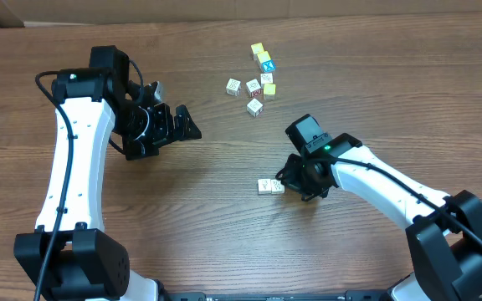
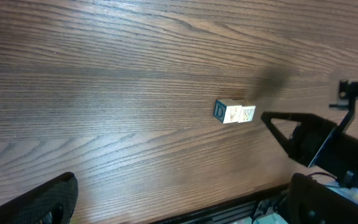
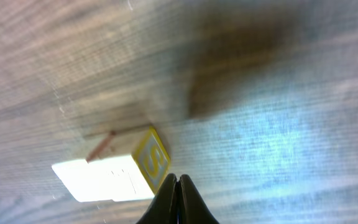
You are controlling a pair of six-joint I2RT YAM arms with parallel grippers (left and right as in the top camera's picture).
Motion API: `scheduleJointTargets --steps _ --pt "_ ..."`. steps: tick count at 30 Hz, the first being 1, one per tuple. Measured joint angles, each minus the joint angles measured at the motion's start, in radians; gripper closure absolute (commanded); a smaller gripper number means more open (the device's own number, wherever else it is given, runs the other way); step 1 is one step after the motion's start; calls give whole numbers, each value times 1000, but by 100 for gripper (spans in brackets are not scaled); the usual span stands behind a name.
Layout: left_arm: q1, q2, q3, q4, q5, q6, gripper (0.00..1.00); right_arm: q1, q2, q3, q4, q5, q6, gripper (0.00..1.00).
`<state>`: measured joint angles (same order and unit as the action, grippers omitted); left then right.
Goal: Flip 4 blocks
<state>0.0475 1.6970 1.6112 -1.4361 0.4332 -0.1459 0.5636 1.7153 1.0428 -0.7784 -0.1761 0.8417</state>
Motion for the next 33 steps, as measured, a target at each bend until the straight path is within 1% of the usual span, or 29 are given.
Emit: scheduleJointTargets --steps 8,16,21,33 --pt "0 0 0 0 0 0 0 108 0 -2 -1 1 71 96" --pt "0 0 0 0 0 0 0 201 0 -2 -2 90 170 96" --pt "0 0 0 0 0 0 0 219 0 -2 3 137 209 96" --pt "0 0 0 0 0 0 0 222 44 -2 31 158 247 96"
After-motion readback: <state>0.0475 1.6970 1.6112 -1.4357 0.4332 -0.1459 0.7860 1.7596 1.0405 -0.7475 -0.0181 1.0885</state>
